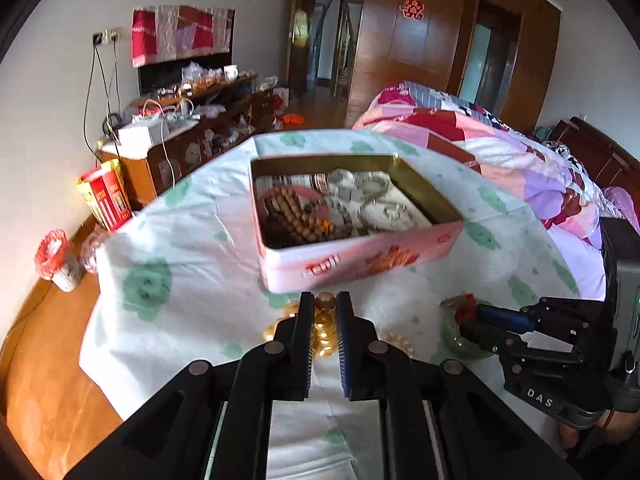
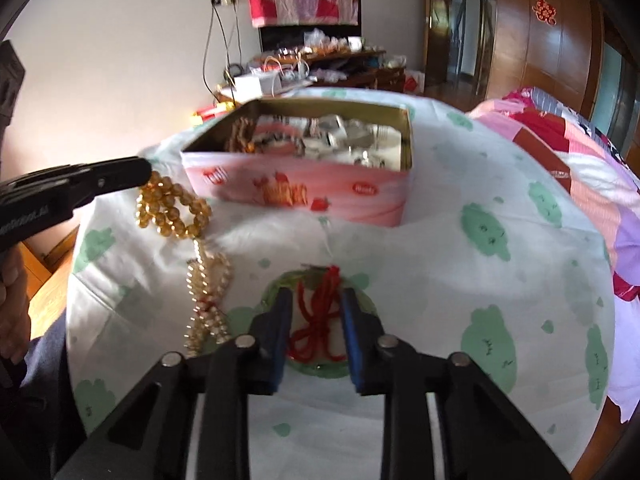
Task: Organize jewelry
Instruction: 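Grasp the gold bead bracelet with the left tool while the right tool grasps the red string, then carry the gold bracelet and red string into the tin and open both tools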
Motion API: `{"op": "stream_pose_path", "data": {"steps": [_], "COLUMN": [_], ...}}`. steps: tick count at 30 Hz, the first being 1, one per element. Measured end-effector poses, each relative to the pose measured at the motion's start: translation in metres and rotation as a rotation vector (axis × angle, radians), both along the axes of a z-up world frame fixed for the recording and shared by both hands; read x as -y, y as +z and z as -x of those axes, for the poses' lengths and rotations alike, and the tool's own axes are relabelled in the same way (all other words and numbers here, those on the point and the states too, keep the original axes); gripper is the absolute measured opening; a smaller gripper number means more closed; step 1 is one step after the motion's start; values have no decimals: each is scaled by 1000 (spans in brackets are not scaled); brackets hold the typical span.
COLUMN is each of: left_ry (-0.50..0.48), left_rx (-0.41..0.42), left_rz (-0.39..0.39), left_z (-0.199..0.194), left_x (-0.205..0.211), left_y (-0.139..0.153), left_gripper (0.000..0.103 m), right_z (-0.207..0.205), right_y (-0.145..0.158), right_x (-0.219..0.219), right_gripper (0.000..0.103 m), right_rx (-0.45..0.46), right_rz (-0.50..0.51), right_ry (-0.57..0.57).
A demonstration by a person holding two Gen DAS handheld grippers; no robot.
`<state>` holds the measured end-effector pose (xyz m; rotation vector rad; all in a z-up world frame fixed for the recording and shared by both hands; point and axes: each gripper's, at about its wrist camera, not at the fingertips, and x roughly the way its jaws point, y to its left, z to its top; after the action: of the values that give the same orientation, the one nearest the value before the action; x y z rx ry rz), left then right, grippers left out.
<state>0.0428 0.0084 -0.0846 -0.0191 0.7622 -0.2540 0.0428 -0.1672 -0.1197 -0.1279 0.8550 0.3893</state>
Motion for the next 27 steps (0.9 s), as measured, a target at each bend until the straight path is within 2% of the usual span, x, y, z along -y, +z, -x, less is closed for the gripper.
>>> {"op": "stream_pose_path", "data": {"steps": [1, 3, 5, 6, 7, 16, 27], "left_ry": [-4, -9, -12, -12, -10, 0, 2], "left_rx": [-5, -14, -14, -11, -6, 46, 106], "left_rz": [-1, 3, 4, 4, 7, 35, 63], "left_z": [0, -1, 0, 2, 3, 8, 15], "left_x": [1, 3, 3, 2, 1, -8, -13], "left_y": [-3, -6, -6, -5, -3, 21, 47], "left_gripper": [10, 10, 10, 10, 10, 10, 10], "right_z": [-2, -5, -5, -5, -4, 8, 16], "right_y": [-2, -6, -6, -6, -6, 28, 62], "right_x": [-1, -2, -4, -4, -4, 2, 6], "right_gripper": [21, 21, 21, 18, 8, 7, 7], "right_rx": [-13, -44, -38, -34, -28, 90, 162], "right_rz": [3, 19, 32, 38, 38, -30, -72], "right_ry": [1, 8, 11, 14, 18, 11, 11]}}
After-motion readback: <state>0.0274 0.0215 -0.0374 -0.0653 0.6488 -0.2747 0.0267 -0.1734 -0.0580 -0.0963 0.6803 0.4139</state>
